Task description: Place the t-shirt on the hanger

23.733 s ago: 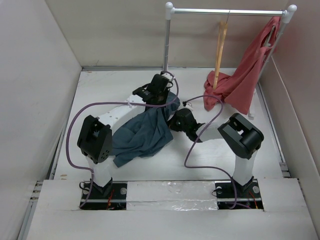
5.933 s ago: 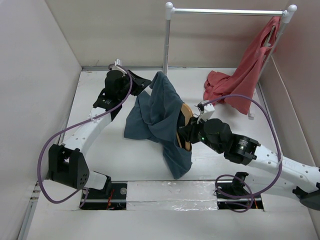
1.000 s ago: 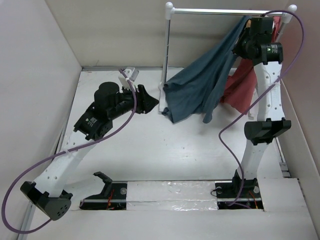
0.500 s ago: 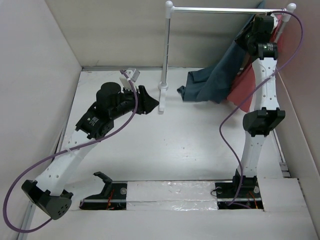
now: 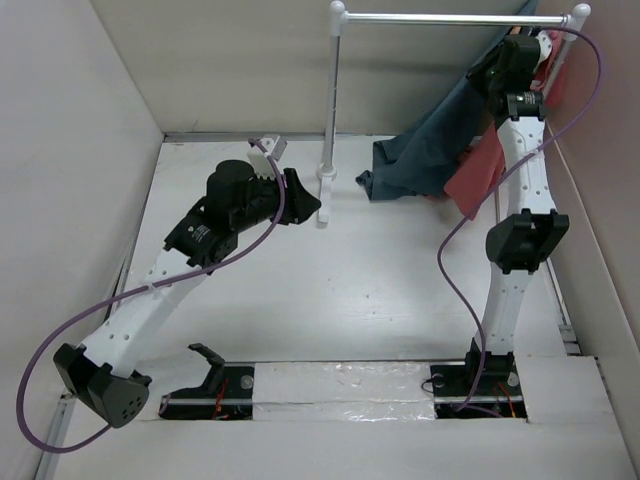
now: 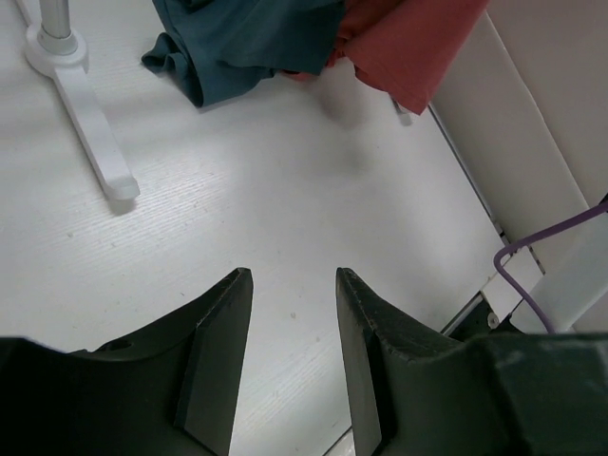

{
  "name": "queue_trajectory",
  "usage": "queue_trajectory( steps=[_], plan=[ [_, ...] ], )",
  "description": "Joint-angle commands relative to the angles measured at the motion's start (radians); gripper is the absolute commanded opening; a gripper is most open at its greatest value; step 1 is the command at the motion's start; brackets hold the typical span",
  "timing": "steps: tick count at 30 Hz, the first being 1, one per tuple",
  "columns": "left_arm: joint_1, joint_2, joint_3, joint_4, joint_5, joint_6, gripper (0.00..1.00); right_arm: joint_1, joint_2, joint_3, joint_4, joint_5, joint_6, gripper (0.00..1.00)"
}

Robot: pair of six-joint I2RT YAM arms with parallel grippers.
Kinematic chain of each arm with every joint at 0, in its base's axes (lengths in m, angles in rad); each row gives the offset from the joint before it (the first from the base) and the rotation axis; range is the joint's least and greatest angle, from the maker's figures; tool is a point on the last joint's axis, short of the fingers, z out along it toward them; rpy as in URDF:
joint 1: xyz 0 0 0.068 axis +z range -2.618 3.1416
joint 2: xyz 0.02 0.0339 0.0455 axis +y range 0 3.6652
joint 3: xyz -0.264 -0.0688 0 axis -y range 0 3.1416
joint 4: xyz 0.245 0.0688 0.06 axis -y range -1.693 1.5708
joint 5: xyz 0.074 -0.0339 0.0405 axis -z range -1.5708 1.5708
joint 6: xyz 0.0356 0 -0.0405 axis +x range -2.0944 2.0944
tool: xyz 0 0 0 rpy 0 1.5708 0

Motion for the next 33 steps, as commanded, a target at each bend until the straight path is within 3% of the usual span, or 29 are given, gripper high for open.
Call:
queue_trajectory(
  steps=[1,5,9,10,11,16,17,19,20,23,33],
  plan=[
    [-0.004,0.006,0.037,0.047,-0.024,-0.008,0.37,0.005,-0.013,-0.059,0.152,-0.011,-0.01,0.0],
    [-0.004,0.029,0.051,0.055,-0.036,-0.011,0.37,0.005,-0.005,-0.048,0.139,-0.005,-0.019,0.0],
    [-0.004,0.046,0.058,0.073,-0.043,-0.019,0.37,0.025,-0.109,-0.213,0.236,0.007,-0.028,0.0],
    [-0.004,0.048,0.061,0.078,-0.044,-0.02,0.38,0.025,-0.167,-0.259,0.282,0.01,-0.027,0.05],
    [-0.004,0.054,0.066,0.084,-0.049,-0.02,0.39,0.025,-0.2,-0.345,0.311,0.015,-0.025,0.17],
    [-0.004,0.079,0.092,0.075,-0.058,-0.02,0.41,0.036,-0.326,-0.484,0.38,0.047,-0.028,0.33],
    [-0.004,0.079,0.092,0.084,-0.056,-0.02,0.41,0.045,-0.335,-0.482,0.368,0.046,-0.028,0.43],
    [-0.004,0.082,0.1,0.087,-0.058,-0.022,0.41,0.045,-0.35,-0.493,0.366,0.041,-0.028,0.48],
    [-0.004,0.082,0.103,0.087,-0.059,-0.022,0.41,0.045,-0.359,-0.505,0.377,0.036,-0.033,0.26],
    [-0.004,0.08,0.109,0.091,-0.064,-0.02,0.41,0.045,-0.398,-0.541,0.399,0.038,-0.039,0.0],
    [-0.004,0.097,0.103,0.125,-0.041,0.02,0.42,0.026,-0.533,-0.671,0.339,-0.18,-0.097,0.0]
  ],
)
